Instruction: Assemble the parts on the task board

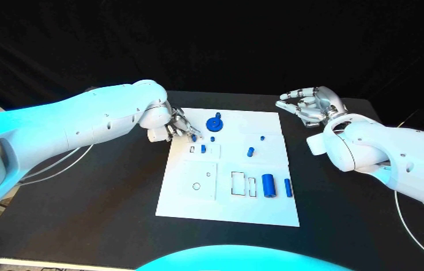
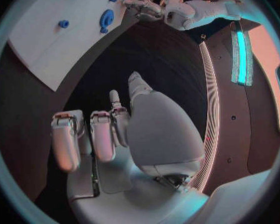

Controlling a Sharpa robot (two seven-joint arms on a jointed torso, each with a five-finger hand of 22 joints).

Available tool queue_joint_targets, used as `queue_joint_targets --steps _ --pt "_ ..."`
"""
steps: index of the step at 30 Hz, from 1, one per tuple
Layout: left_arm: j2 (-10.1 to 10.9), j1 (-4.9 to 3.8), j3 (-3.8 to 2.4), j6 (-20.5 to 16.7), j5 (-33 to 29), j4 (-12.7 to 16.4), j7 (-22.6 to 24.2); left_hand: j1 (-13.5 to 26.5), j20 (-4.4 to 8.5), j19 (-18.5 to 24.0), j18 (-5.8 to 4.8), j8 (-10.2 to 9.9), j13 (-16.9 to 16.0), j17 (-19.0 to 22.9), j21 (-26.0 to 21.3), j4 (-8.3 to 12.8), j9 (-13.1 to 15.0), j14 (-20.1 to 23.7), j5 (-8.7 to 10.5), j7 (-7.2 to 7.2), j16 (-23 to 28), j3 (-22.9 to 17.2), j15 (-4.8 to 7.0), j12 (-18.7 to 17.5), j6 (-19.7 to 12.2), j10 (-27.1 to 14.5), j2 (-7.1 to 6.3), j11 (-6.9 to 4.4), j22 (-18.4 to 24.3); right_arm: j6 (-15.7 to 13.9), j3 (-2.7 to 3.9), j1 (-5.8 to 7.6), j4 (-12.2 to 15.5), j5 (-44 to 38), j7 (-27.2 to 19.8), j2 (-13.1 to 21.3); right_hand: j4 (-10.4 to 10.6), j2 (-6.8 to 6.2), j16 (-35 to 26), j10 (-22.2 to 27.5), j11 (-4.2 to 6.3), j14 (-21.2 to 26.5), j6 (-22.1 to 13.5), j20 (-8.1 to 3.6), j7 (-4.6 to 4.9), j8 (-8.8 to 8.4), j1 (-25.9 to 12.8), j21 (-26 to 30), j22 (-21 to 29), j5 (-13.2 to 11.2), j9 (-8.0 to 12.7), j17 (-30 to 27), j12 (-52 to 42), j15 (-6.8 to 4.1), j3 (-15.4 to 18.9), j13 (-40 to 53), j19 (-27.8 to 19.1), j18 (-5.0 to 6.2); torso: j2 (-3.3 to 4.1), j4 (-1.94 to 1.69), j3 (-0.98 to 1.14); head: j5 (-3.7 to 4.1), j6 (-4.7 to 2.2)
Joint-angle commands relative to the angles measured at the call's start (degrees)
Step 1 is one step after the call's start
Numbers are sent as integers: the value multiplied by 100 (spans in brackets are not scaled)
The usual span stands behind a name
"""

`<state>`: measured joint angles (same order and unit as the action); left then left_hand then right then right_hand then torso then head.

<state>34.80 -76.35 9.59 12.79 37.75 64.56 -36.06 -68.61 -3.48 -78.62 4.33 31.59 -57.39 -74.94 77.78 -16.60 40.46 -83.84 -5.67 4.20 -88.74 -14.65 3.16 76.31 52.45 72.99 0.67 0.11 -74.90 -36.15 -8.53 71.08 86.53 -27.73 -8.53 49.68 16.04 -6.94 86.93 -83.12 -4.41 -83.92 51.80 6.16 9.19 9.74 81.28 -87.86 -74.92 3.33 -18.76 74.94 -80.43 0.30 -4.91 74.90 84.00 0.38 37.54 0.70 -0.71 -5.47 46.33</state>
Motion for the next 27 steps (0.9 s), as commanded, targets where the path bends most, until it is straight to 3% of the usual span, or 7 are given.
queue_joint_targets --steps 1,8,20,23,27 --pt "-8 2 -3 -62 20 18 13 19 -5 51 -28 -46 -13 -974 -23 -2 13 -450 26 -11 26 -107 -13 -38 41 -26 -76 2 -245 40 1 0 4 -53 -49 -6 5 -11 -30 -6 14 -449 -34 -12 -8 36 17 17 -1413 11 -8 899 12 -27 34 791 493 16 1 2 -1 -1 1" --pt "0 2 -4 -78 20 31 16 16 -6 58 -26 -55 -19 -974 -29 11 38 -448 27 -12 30 -313 -13 -55 41 -33 -167 1 -243 40 1 0 2 -53 -48 -7 5 -11 -30 -6 14 -449 -34 -12 -8 36 17 17 -1413 11 -8 899 12 -27 34 791 493 16 1 0 0 0 6" --pt "24 3 -5 -11 20 63 15 -183 -4 88 -18 -66 -51 -978 -59 114 134 -446 38 -20 41 -994 -6 -104 30 -48 -563 -8 -225 41 1 0 0 -53 -47 -6 5 -11 -30 -6 14 -449 -34 -12 -8 36 17 17 -1413 11 -8 899 12 -27 34 791 493 16 -2 0 -1 5 27" --pt "28 3 -6 -1 20 73 16 -352 2 103 -14 -74 -60 -980 -74 296 174 -445 43 -31 45 -1396 6 -131 16 -59 -738 -20 -217 41 1 0 -1 -53 -47 -6 5 -11 -30 -6 14 -449 -34 -12 -8 36 17 17 -1413 11 -8 899 12 -27 34 791 493 16 -2 -2 -1 5 30" --pt "31 3 -7 17 20 82 17 -252 1 106 -14 -73 -72 -980 -78 286 197 -444 61 -15 48 -1530 -5 -139 28 -54 -872 -6 -217 40 1 0 -3 -53 -48 -7 5 -11 -30 -6 14 -449 -34 -12 -8 36 17 17 -1413 11 -8 899 12 -27 34 791 493 16 -3 -1 -3 3 27"
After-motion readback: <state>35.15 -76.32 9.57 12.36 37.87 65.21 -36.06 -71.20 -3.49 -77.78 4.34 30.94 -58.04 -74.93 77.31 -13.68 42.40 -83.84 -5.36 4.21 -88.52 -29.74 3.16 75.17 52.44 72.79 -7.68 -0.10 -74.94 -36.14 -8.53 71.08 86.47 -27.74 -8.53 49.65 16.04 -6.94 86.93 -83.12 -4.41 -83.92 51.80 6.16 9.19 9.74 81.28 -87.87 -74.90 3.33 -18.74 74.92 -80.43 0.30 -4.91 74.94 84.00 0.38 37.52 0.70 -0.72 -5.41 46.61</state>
